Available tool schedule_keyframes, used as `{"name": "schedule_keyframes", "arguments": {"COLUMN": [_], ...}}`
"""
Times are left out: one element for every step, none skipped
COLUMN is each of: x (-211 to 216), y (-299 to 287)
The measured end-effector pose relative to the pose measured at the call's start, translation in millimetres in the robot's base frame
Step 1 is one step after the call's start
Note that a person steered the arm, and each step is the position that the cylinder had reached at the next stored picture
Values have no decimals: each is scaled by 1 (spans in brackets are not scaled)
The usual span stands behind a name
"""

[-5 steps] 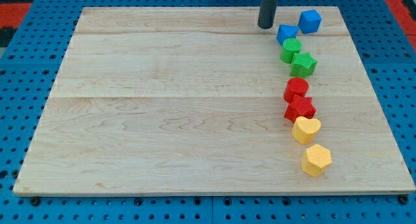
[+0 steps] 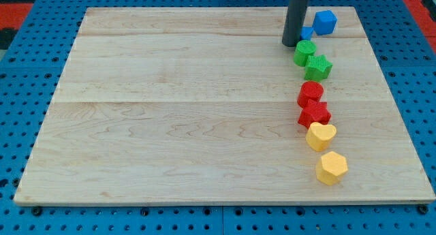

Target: Move the blue triangle slightly to the right

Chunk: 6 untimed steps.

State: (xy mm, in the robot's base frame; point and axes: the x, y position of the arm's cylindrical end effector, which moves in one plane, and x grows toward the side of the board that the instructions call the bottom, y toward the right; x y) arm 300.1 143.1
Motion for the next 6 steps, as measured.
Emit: {"name": "schedule_keyframes", "arguments": {"x": [0,0,-1,-18,-32,-36], "y": [20,35,27,-6,-11,5]}}
